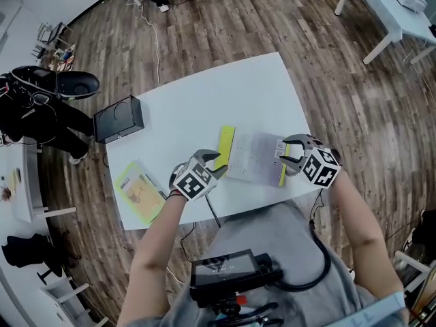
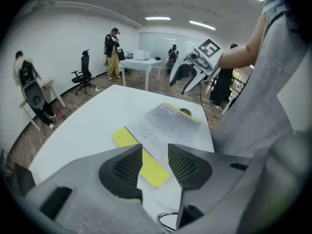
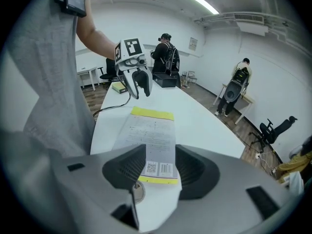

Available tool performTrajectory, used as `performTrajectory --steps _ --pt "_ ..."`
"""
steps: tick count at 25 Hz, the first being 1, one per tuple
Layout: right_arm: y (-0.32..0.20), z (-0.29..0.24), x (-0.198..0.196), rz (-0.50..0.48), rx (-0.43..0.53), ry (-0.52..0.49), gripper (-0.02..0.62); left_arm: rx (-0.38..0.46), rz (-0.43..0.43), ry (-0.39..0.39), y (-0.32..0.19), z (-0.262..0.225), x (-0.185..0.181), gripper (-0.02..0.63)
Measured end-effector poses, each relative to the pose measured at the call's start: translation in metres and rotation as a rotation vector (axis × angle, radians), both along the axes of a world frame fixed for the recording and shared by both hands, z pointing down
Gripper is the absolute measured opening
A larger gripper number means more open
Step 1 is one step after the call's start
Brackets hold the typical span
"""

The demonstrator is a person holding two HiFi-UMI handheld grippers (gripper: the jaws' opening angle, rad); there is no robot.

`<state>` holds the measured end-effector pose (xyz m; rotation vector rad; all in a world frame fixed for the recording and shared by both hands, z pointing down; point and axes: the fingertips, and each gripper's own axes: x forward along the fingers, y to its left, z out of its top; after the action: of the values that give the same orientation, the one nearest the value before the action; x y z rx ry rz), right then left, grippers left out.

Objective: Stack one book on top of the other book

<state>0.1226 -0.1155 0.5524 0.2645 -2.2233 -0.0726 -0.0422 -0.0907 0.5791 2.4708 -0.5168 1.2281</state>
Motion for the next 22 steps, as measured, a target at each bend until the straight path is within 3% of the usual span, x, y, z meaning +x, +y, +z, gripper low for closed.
performTrajectory --steps 3,7,14,18,22 --pt "-0.006 0.0 -0.01 -0.027 -0.035 -0.004 0.174 -0.059 -0.215 0.164 0.001 -0.01 0.01 0.15" --pt "-0.018 0.004 -0.02 -0.039 -0.117 -0.002 0.198 -0.202 -0.52 0.399 0.01 -0.015 0.015 0.16" --pt "-0.033 0.015 -0.038 -0.031 -0.261 -0.007 0.206 -0.476 -0.937 0.717 0.037 -0.006 0.022 0.174" --pt "-0.044 0.028 -0.041 -0.049 -0.307 0.016 0.206 -0.591 -1.115 0.851 0.052 0.005 0.033 0.211" --pt "-0.054 0.04 -0.047 -0.064 -0.344 0.037 0.206 -0.67 -1.235 0.907 0.061 0.019 0.046 0.224"
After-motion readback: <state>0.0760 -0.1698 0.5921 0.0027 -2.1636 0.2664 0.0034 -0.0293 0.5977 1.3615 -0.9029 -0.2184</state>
